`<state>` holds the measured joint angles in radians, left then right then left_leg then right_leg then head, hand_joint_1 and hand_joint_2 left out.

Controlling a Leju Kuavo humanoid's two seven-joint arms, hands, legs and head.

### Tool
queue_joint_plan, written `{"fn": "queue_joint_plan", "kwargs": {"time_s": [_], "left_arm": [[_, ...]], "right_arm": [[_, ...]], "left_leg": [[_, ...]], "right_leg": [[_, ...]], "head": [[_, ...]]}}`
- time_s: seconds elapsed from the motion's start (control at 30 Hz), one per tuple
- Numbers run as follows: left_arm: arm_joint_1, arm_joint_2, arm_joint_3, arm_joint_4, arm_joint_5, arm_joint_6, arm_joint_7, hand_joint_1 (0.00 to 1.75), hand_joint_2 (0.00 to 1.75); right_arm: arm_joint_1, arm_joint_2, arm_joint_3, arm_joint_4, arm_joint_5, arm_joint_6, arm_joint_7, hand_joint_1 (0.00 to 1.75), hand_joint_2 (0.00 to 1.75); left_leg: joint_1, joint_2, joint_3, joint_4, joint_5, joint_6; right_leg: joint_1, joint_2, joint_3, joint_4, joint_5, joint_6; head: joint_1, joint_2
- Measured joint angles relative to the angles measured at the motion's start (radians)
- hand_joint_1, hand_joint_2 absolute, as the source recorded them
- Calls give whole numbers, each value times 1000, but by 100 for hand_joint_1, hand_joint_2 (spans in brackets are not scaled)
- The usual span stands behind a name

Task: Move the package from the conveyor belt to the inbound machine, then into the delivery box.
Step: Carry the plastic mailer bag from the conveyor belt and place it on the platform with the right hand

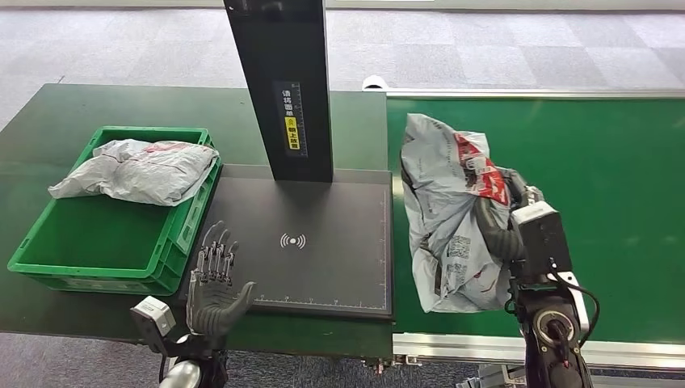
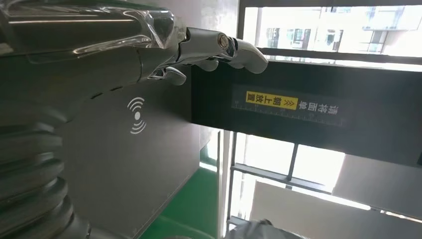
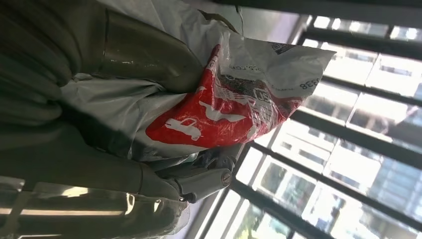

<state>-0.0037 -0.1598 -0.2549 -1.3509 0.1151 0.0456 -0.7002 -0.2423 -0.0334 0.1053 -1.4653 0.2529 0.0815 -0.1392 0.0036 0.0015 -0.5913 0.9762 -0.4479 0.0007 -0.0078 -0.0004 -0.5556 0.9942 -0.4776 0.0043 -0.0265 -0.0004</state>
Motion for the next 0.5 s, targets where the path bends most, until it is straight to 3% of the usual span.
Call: {"fn": "queue_joint_plan", "kwargs": {"time_s": [0.17,0.37,0.5], "left_arm": [[-17,4,24,-17,3,17,0,0,175],[-19,8,38,-23,4,32,0,0,175],[-32,14,66,-38,2,78,9,0,175]], "right_arm": [[-131,33,75,241,-35,60,0,175,175],[-192,51,113,365,-46,74,7,175,175],[-250,95,156,468,-19,76,29,175,175]], "left_leg": [[0,-2,0,0,1,0],[0,-2,-2,0,1,0],[0,0,-2,0,1,0]], "right_leg": [[0,-2,0,0,0,-1],[0,-1,-1,0,0,0],[0,0,-2,0,0,0]], "head": [[0,0],[0,0],[0,0]]}}
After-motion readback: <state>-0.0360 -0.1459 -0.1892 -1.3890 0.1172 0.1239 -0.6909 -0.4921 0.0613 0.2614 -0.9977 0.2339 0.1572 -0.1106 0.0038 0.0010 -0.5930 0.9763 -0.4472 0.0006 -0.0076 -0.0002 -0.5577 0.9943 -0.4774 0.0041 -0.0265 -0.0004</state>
